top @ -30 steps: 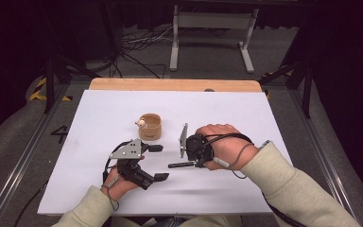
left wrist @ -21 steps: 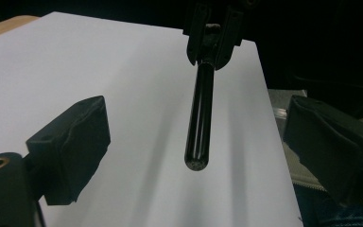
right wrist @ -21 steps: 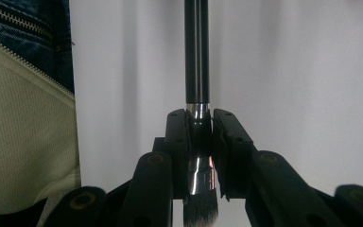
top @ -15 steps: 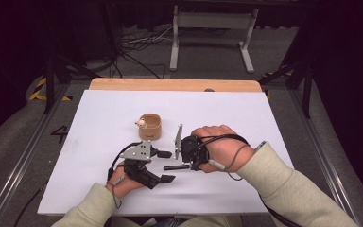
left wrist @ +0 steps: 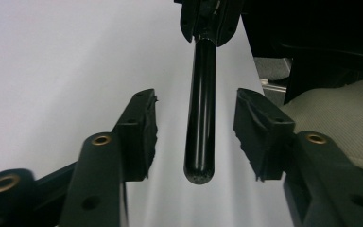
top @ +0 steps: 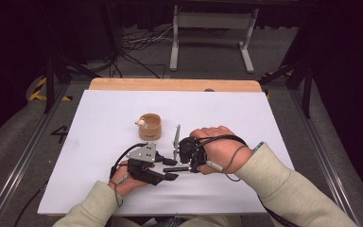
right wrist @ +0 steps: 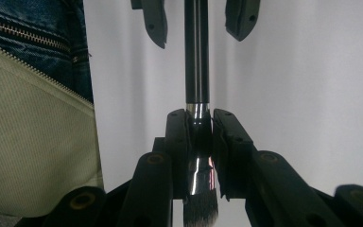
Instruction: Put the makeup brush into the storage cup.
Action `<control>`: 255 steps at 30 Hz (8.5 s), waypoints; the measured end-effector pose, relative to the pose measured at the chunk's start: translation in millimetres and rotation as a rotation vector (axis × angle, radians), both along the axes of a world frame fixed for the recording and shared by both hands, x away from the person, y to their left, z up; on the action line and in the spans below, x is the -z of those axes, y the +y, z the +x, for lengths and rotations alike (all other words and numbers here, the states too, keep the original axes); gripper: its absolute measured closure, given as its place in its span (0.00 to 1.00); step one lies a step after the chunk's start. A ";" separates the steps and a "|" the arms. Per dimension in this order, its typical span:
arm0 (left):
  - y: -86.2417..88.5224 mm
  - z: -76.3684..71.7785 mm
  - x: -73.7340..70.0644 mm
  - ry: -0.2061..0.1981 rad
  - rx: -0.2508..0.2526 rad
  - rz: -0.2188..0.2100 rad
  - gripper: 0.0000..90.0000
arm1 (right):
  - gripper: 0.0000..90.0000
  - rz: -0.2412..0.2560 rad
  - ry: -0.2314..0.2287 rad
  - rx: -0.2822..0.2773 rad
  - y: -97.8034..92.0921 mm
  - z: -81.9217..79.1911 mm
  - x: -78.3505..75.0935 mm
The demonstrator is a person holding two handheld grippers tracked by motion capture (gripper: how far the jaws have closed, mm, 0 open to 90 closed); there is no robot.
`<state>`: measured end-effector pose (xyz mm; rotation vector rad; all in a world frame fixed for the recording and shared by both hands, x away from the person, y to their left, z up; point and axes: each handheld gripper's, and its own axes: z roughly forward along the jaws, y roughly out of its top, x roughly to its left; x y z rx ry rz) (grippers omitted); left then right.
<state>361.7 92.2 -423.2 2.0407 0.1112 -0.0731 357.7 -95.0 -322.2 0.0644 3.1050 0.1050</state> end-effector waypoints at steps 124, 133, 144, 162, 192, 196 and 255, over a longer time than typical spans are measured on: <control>14.6 9.9 2.4 0.091 0.078 -0.070 0.83 | 0.90 0.885 -0.030 0.018 -99.5 -9.5 48.4; 13.7 8.8 1.9 0.082 0.078 -0.067 0.80 | 0.90 0.868 -0.020 0.027 -97.8 -9.5 42.1; 13.5 8.3 0.8 0.067 0.068 -0.067 0.75 | 0.90 0.839 -0.007 0.042 -96.9 -8.7 33.7; 13.9 7.8 -0.1 0.060 0.053 -0.073 0.70 | 0.90 0.829 -0.004 0.055 -93.7 -6.7 29.7; -32.3 5.2 -4.6 0.040 0.082 -0.104 0.76 | 0.90 0.841 0.010 0.051 -81.2 -2.6 24.9; -32.9 4.8 -4.6 0.033 0.075 -0.096 0.85 | 0.90 0.843 0.014 0.051 -81.5 -2.9 25.0; -5.2 19.0 -54.8 -0.058 -0.144 -0.133 0.88 | 0.35 1.016 -0.175 0.301 -129.6 3.9 40.2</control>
